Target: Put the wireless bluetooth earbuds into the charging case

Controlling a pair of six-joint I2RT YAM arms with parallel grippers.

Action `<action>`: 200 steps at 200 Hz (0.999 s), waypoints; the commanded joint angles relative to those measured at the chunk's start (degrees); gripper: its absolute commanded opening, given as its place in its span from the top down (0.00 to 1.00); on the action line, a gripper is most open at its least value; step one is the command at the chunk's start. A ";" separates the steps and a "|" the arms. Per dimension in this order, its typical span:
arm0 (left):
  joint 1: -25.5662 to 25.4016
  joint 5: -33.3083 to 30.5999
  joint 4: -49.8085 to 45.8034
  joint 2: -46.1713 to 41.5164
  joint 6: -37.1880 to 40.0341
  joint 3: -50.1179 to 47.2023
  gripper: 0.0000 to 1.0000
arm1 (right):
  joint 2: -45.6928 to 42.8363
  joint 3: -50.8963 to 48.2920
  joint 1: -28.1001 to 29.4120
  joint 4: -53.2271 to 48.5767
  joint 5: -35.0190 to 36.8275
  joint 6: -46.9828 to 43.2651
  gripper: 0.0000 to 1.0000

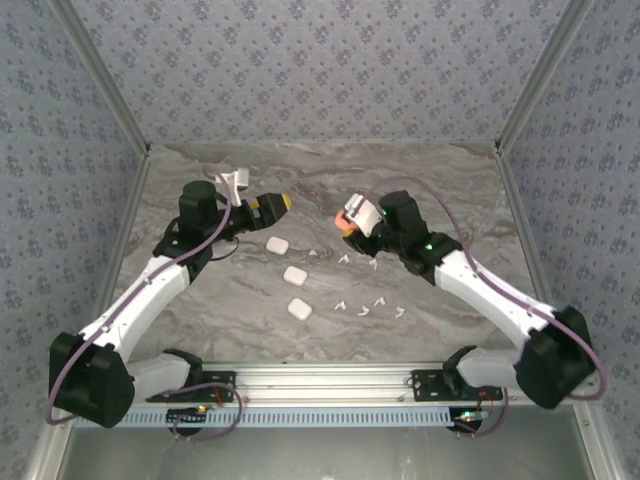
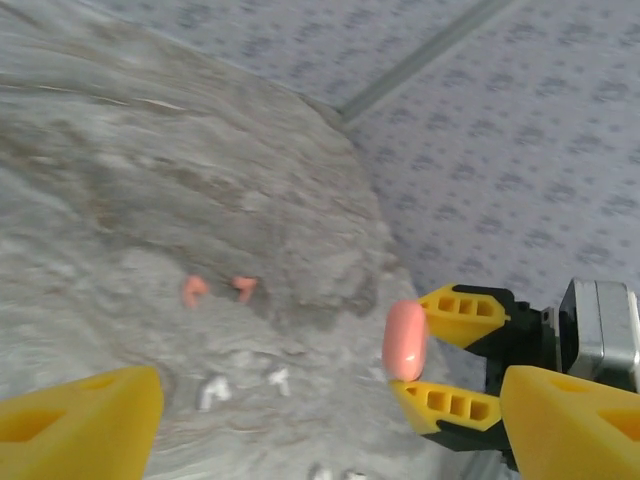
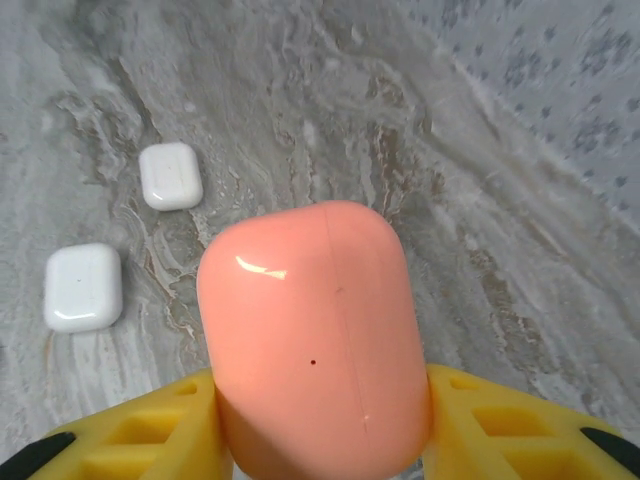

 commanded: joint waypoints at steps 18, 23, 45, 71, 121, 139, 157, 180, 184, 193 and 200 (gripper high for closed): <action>-5.82 9.94 7.16 4.69 2.59 5.29 0.16 | -10.44 -4.72 -0.14 2.58 -0.97 -3.18 0.53; -6.59 10.54 6.99 5.32 3.03 6.10 0.16 | -11.29 -4.97 -0.12 2.28 -1.03 -3.44 0.53; -10.18 12.63 6.16 8.42 4.82 9.35 0.17 | -13.91 -5.50 -0.07 1.57 -1.07 -3.93 0.52; -12.88 13.66 4.84 11.22 6.05 11.97 0.17 | -14.86 -5.47 -0.09 1.24 -0.90 -4.26 0.53; -16.34 14.87 4.65 14.96 7.02 13.75 0.21 | -14.58 -4.78 0.48 1.50 -1.83 -3.87 0.53; -16.73 14.51 4.99 15.63 6.90 13.79 0.23 | -14.37 -4.43 0.71 1.68 -2.20 -3.83 0.53; -17.28 14.67 6.16 16.71 6.34 13.87 0.26 | -13.84 -4.15 1.00 1.76 -2.55 -3.79 0.52; -17.87 15.17 7.71 18.07 5.58 14.34 0.32 | -12.72 -3.73 1.50 1.94 -2.63 -3.74 0.52; -17.95 15.15 7.79 18.30 5.62 14.48 0.34 | -12.61 -3.71 1.56 2.11 -2.54 -3.75 0.52; -18.07 15.21 7.93 18.69 5.61 14.79 0.38 | -12.22 -3.62 1.69 2.28 -2.46 -3.67 0.52; -18.15 15.22 7.90 19.04 5.55 14.92 0.41 | -12.06 -3.44 1.67 2.44 -2.37 -3.54 0.52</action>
